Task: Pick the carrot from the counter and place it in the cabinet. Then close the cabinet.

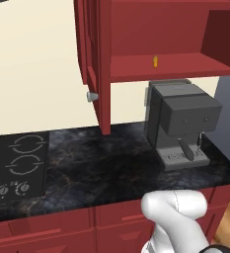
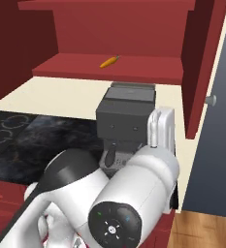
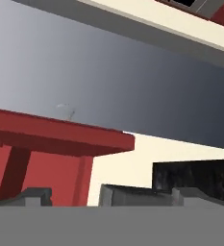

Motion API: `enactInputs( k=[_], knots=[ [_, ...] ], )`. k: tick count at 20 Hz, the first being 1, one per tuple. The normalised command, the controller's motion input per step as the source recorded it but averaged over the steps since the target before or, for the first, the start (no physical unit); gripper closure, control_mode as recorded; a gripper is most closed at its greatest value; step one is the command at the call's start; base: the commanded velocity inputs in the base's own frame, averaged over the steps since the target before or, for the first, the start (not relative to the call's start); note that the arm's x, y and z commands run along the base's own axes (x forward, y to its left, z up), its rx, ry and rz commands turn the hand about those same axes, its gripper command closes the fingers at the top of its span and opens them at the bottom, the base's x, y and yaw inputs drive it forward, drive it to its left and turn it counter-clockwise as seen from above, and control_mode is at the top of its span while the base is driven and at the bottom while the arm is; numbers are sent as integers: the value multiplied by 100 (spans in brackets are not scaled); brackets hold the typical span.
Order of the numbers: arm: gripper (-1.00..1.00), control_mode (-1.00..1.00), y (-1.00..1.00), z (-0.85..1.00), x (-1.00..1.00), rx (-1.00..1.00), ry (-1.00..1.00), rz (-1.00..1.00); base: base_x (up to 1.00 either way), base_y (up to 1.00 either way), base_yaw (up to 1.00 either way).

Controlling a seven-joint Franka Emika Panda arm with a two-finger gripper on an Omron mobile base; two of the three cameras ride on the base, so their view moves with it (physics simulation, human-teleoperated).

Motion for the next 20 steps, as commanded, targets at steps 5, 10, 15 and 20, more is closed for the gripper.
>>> enactInputs(
  k=[5, 10, 15, 20],
  knots=[
    [-100, -100, -97, -13, 29, 11, -6, -1, 0, 0, 0],
    [-100, -100, -95, 0, 26, 11, -3, 3, 0, 0, 0],
    [-100, -100, -54, 0, 99, 13, 0, 23, 0, 0, 0],
    [-100, -100, -4, -1, 70, 4, -9, 40, 0, 0, 0]
  ],
)
